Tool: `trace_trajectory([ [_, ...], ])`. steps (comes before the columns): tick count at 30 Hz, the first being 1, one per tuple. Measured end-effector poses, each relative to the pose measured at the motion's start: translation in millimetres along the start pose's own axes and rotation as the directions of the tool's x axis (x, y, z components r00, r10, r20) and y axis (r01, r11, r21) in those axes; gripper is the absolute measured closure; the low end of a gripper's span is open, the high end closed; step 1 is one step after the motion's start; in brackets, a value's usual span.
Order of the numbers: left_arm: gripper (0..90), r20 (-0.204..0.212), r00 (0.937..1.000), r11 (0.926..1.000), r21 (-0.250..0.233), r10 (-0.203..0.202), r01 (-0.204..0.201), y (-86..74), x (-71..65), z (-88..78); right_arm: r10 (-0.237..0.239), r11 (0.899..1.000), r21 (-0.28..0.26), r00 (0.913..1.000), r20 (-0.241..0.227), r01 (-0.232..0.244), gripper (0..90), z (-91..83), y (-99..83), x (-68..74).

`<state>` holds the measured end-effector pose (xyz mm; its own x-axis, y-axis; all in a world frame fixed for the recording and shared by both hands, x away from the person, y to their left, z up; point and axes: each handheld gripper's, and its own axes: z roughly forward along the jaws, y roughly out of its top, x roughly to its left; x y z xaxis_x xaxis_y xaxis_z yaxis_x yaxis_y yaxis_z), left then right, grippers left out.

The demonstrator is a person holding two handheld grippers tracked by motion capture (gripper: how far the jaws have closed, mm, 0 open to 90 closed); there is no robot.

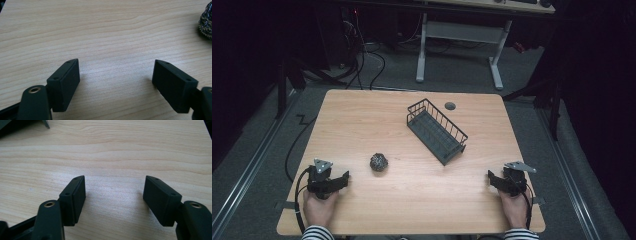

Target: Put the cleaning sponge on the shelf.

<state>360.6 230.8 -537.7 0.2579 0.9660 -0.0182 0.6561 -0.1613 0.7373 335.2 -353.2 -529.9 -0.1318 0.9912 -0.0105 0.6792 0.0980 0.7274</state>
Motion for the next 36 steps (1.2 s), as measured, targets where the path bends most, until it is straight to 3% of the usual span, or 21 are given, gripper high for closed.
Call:
trace_trajectory([
  [7,22.7,-0.001,1.0000,1.0000,0.000,-0.001,0.001,0.1,0.0,0.1,0.004,1.000,-0.002,1.0000,0.009,-0.004,37.7,0.0,0.1,-0.1],
  [8,22.7,0.003,1.0000,1.0000,0.001,0.004,-0.004,0.6,0.1,0.5,0.004,1.000,0.001,1.0000,0.006,-0.004,41.4,-0.5,0.7,-1.8],
  [10,22.7,0.008,0.9999,1.0000,0.000,0.009,-0.009,0.6,-0.2,0.6,0.038,0.999,0.004,0.9991,-0.016,-0.038,42.4,-2.6,0.6,-4.5],
  [13,22.7,0.009,0.9999,1.0000,0.000,0.009,-0.009,0.4,-0.5,0.4,0.031,0.999,-0.011,0.9993,-0.021,-0.031,43.7,-5.0,2.3,-4.6],
  [18,22.6,0.011,0.9999,0.9999,0.002,0.011,-0.011,0.3,-0.5,0.1,0.047,0.997,-0.060,0.9949,-0.090,-0.053,44.4,-10.4,10.3,-0.1],
  [25,22.7,0.010,0.9999,0.9999,0.002,0.010,-0.010,0.1,-0.6,-0.1,0.030,0.994,-0.103,0.9846,-0.172,-0.048,46.8,-15.9,26.8,14.4],
  [29,22.7,0.010,0.9999,1.0000,0.002,0.010,-0.010,0.1,-0.6,-0.1,0.015,0.994,-0.108,0.9812,-0.192,-0.036,47.5,-17.8,36.6,21.4],
  [31,22.7,0.011,0.9999,1.0000,0.002,0.010,-0.010,0.0,-0.5,-0.2,-0.018,0.994,-0.107,0.9839,-0.178,-0.001,50.0,-21.5,48.6,29.9],
  [36,22.2,0.014,0.9998,0.9999,0.002,0.013,-0.013,0.1,-0.6,0.0,-0.051,0.992,-0.126,0.9801,-0.192,0.027,51.7,-28.9,70.8,42.3],
])
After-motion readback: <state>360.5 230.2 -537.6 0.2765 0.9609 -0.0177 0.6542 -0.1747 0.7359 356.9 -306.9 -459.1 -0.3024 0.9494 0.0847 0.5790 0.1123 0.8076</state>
